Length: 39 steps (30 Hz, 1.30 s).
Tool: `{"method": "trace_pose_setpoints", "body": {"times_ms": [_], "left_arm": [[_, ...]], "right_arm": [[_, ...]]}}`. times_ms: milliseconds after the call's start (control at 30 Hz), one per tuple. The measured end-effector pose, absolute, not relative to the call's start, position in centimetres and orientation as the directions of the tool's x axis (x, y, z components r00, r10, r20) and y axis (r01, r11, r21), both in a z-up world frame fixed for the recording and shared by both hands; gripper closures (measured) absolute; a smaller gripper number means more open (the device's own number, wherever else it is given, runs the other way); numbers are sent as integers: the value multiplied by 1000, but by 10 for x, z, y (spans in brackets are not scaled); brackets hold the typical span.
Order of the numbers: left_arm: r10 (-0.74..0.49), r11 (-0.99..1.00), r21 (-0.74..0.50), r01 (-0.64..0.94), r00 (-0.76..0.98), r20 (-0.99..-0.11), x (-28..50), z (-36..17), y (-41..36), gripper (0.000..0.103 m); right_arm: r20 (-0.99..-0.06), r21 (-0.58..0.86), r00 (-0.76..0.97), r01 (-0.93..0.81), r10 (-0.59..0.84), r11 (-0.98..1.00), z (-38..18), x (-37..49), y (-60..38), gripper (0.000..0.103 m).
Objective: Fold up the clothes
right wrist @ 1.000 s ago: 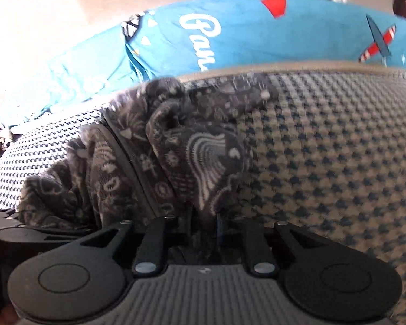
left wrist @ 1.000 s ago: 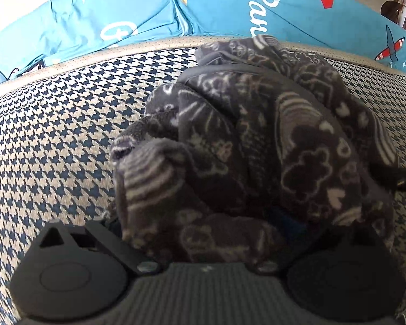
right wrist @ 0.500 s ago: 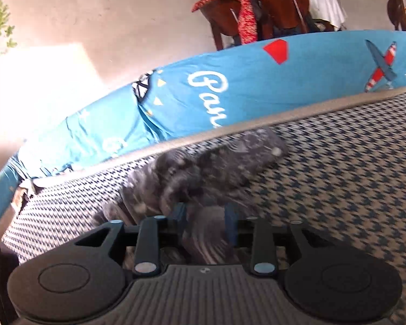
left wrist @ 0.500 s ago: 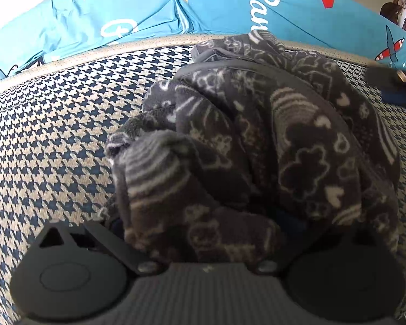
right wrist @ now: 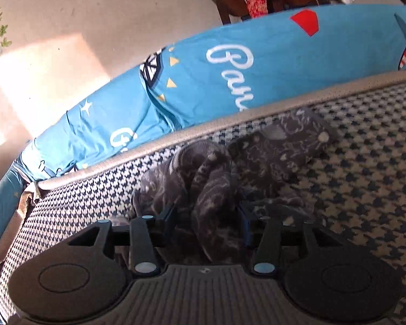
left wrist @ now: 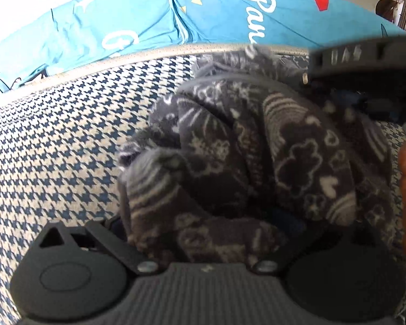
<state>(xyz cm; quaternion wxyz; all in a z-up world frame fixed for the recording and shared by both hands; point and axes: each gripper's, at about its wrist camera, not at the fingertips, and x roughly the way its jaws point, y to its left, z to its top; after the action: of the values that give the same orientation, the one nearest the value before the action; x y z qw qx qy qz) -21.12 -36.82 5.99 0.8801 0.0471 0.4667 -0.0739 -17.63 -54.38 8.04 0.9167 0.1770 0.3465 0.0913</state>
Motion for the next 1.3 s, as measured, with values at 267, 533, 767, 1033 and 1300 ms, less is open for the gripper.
{"method": "trace_pose_setpoints", "body": {"times_ms": [267, 533, 767, 1033, 1300], "left_arm": [[-192, 972, -75, 223, 565, -802, -225, 77, -358, 0], [-272, 959, -163, 233, 585, -764, -271, 66, -348, 0], [-236, 971, -157, 183, 595, -768, -273, 48, -345, 0], [-216, 976, -176, 125, 584, -782, -262, 30, -337, 0], [-227, 973, -202, 109, 562, -795, -251, 20, -329, 0]], "right_arm": [[-575, 373, 769, -60, 281, 926, 91, -188, -547, 87], [-466, 440, 831, -80, 303, 895, 124, -228, -567, 89], [-397, 490, 843, -140, 364, 860, 138, -275, -578, 96], [-448, 441, 807, -174, 384, 881, 127, -307, -570, 95], [-470, 436, 806, -143, 360, 889, 120, -290, -566, 89]]}}
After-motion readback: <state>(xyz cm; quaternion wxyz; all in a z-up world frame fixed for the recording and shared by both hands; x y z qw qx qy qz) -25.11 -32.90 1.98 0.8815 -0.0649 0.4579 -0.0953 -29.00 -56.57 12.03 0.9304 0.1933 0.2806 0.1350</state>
